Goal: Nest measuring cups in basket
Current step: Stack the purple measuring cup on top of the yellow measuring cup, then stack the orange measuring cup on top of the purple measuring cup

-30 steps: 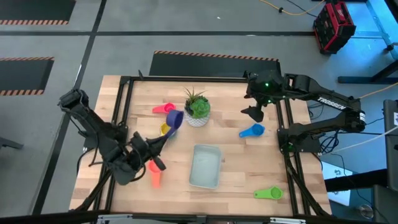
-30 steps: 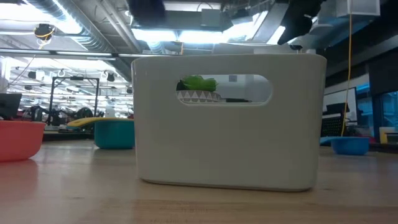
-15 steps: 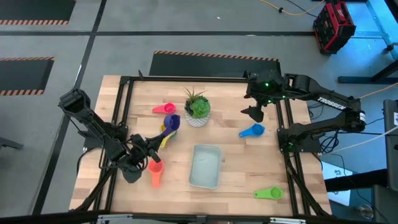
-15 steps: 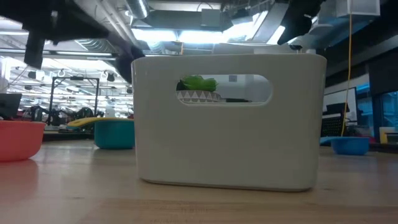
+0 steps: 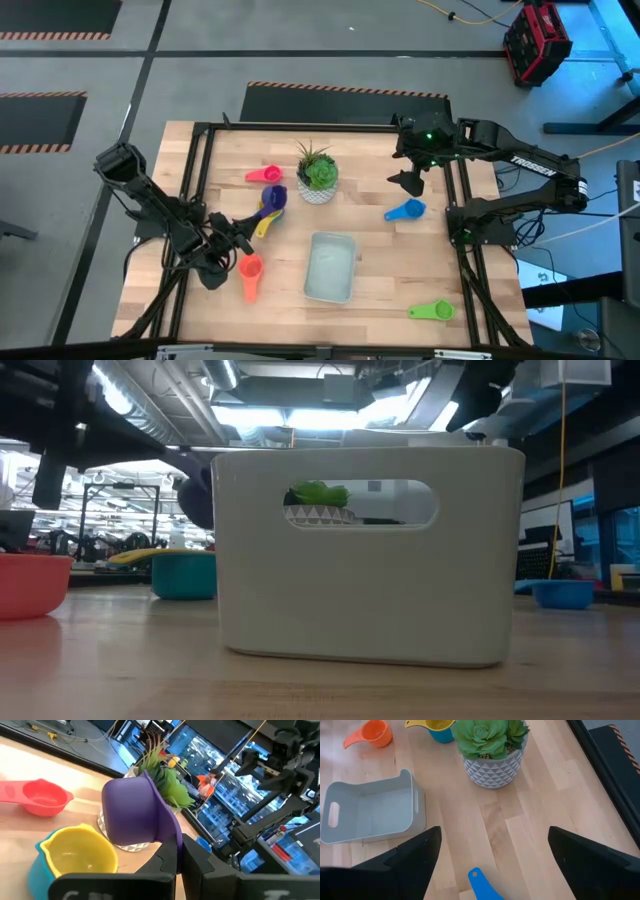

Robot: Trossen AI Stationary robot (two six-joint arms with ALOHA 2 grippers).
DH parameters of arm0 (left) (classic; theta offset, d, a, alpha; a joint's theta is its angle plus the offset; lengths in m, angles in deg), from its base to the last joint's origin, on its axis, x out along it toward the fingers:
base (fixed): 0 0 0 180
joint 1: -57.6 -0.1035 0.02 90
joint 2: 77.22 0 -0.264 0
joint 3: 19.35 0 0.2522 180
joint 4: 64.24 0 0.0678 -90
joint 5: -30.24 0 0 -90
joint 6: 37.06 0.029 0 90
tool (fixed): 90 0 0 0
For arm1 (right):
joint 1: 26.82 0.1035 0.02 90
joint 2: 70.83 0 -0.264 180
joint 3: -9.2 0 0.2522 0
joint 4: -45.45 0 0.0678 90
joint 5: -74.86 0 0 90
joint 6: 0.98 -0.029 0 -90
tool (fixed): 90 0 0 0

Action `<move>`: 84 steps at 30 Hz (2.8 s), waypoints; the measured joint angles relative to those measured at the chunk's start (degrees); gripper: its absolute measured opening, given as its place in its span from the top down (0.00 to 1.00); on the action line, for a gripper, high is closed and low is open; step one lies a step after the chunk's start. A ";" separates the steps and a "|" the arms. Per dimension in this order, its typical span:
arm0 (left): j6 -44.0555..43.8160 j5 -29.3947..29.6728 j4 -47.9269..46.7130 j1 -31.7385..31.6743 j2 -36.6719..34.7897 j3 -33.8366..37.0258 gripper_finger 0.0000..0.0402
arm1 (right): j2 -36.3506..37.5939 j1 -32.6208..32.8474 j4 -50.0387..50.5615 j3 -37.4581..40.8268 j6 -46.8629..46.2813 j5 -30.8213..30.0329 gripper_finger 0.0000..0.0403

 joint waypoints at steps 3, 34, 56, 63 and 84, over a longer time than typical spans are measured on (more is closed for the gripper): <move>-2.27 -2.35 0.00 -0.11 0.00 0.73 1.00 | 0.00 0.00 0.00 0.02 0.00 0.00 0.08; -7.36 -12.77 -0.47 -5.83 0.76 2.36 0.96 | 0.00 -0.02 0.00 0.00 -0.04 0.52 0.08; -9.09 -20.67 -0.55 -8.56 0.76 2.36 0.79 | 0.00 -0.02 0.00 0.00 -0.04 0.52 0.08; -8.53 -25.95 -0.55 -10.89 0.76 2.36 0.66 | 0.00 -0.02 -0.01 0.00 -0.04 0.55 0.08; 13.21 -30.88 -1.60 -10.36 -6.47 2.35 0.66 | 0.02 -0.02 0.00 0.00 -0.02 0.62 0.08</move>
